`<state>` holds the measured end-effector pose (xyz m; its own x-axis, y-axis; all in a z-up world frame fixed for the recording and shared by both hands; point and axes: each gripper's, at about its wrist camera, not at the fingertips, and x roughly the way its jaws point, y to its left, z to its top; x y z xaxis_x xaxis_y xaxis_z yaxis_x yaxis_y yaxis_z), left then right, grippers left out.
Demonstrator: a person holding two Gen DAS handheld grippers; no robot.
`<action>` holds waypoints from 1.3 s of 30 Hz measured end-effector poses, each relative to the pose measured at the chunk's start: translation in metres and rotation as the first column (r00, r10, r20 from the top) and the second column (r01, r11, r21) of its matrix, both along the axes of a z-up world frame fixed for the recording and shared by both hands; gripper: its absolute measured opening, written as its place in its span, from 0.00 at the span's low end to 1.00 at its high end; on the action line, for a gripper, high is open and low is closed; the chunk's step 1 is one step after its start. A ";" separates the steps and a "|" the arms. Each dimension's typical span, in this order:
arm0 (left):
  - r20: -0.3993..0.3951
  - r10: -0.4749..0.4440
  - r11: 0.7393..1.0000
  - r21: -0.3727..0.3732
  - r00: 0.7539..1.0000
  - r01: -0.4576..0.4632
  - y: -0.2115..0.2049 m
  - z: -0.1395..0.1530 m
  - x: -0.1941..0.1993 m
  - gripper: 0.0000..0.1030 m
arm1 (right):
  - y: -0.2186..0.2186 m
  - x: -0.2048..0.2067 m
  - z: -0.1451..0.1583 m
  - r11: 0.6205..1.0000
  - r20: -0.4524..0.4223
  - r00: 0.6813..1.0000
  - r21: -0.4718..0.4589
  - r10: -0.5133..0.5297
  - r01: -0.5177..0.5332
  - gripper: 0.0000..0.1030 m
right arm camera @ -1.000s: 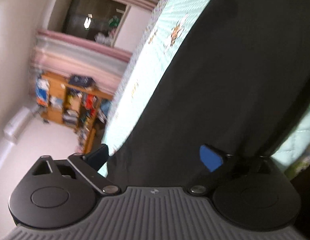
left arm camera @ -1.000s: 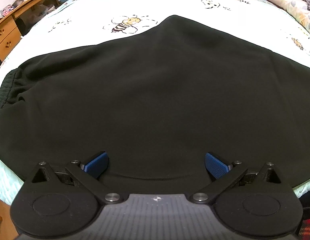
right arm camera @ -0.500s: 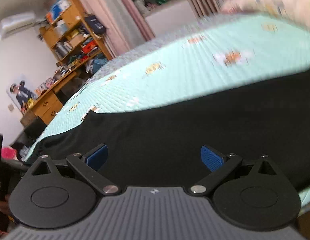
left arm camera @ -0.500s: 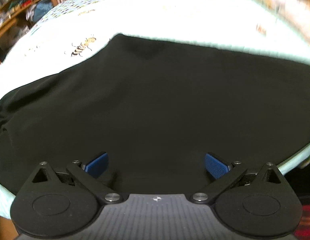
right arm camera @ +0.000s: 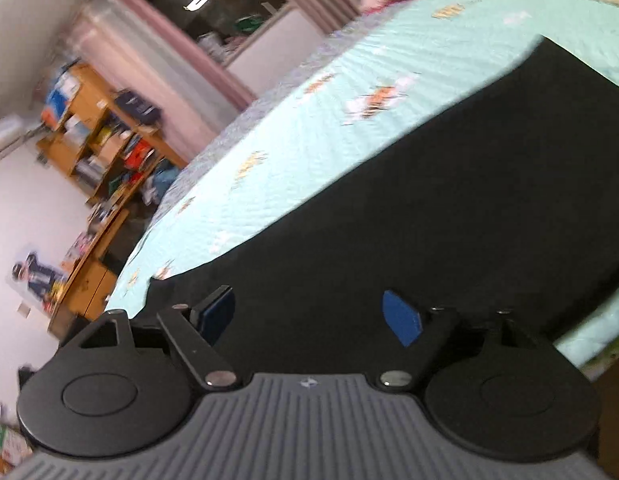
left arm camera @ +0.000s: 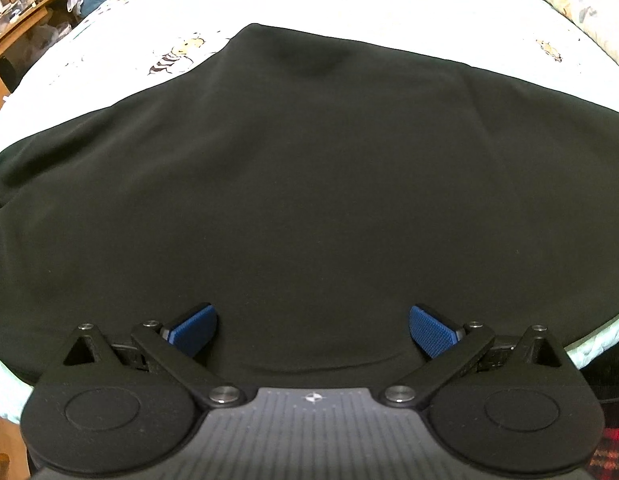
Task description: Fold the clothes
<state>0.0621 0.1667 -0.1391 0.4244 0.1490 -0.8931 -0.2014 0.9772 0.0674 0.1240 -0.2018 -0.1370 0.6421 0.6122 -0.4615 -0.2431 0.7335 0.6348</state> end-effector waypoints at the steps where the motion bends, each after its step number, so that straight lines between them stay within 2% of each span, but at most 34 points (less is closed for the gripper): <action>1: 0.001 0.002 1.000 0.001 1.000 -0.002 -0.001 0.000 0.000 1.00 | 0.009 -0.004 0.000 0.999 0.014 0.999 -0.029 0.036 -0.036 0.80; 4: 0.007 -0.006 1.000 0.007 1.000 0.006 0.000 0.000 0.000 1.00 | 0.031 -0.001 -0.010 0.986 0.000 0.994 -0.126 0.113 -0.112 0.80; 5: 0.009 -0.006 1.000 0.009 1.000 0.006 -0.001 0.000 0.000 1.00 | 0.034 0.004 -0.019 0.983 -0.038 0.994 -0.149 0.105 -0.109 0.80; 9: 0.011 -0.009 1.000 0.025 1.000 0.009 -0.003 0.003 -0.003 1.00 | 0.015 0.014 -0.027 0.997 -0.081 0.996 -0.063 0.030 -0.035 0.78; 11: 0.010 -0.015 0.999 0.043 1.000 0.015 -0.007 0.007 -0.003 0.96 | 0.013 0.014 -0.018 0.987 -0.063 0.998 -0.159 -0.008 -0.002 0.78; 12: 0.015 -0.031 0.998 0.049 0.999 0.031 -0.011 0.012 -0.004 0.87 | 0.016 0.015 -0.014 0.977 -0.051 0.999 -0.213 -0.020 0.008 0.79; 14: 0.030 -0.070 0.996 0.056 0.997 0.068 -0.020 0.022 -0.002 0.83 | 0.018 0.015 -0.005 0.961 -0.032 0.999 -0.275 -0.021 0.012 0.79; 17: 0.058 -0.130 0.988 0.092 0.990 0.125 -0.038 0.038 0.009 0.83 | 0.033 0.013 0.009 0.953 0.009 0.999 -0.300 0.038 -0.034 0.79; 21: 0.130 -0.192 0.965 0.206 0.973 0.163 -0.060 0.060 0.026 0.81 | 0.076 0.007 0.035 0.902 0.123 0.978 -0.419 0.167 -0.102 0.79; 23: 0.168 -0.165 0.967 0.223 0.972 0.126 -0.056 0.070 0.029 0.85 | 0.095 0.001 0.049 0.875 0.186 0.954 -0.467 0.234 -0.124 0.79; 26: 0.225 -0.126 0.967 0.246 0.966 0.069 -0.050 0.083 0.033 0.91 | 0.111 -0.001 0.065 0.862 0.233 0.925 -0.480 0.301 -0.160 0.81; 30: 0.299 -0.072 0.963 0.270 0.952 -0.012 -0.040 0.101 0.038 0.96 | 0.139 0.006 0.066 0.845 0.221 0.901 -0.482 0.373 -0.232 0.86; 34: 0.275 0.067 0.953 0.266 0.959 -0.143 -0.003 0.098 0.029 0.96 | 0.171 0.012 0.062 0.814 0.201 0.869 -0.490 0.453 -0.312 0.86; 36: 0.247 0.145 0.942 0.261 0.958 -0.210 0.023 0.093 0.024 0.92 | 0.193 0.006 0.053 0.781 0.184 0.836 -0.500 0.517 -0.374 0.85; 39: 0.207 0.211 0.921 0.285 0.955 -0.265 0.052 0.088 0.012 0.89 | 0.225 -0.001 0.050 0.738 0.171 0.789 -0.511 0.590 -0.442 0.84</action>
<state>0.0742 0.2189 -0.0511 0.4826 0.5192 -0.7054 -0.4606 0.8355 0.2998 0.1235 0.0233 -0.0870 0.4335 0.6793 -0.5921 -0.7870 0.6055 0.1185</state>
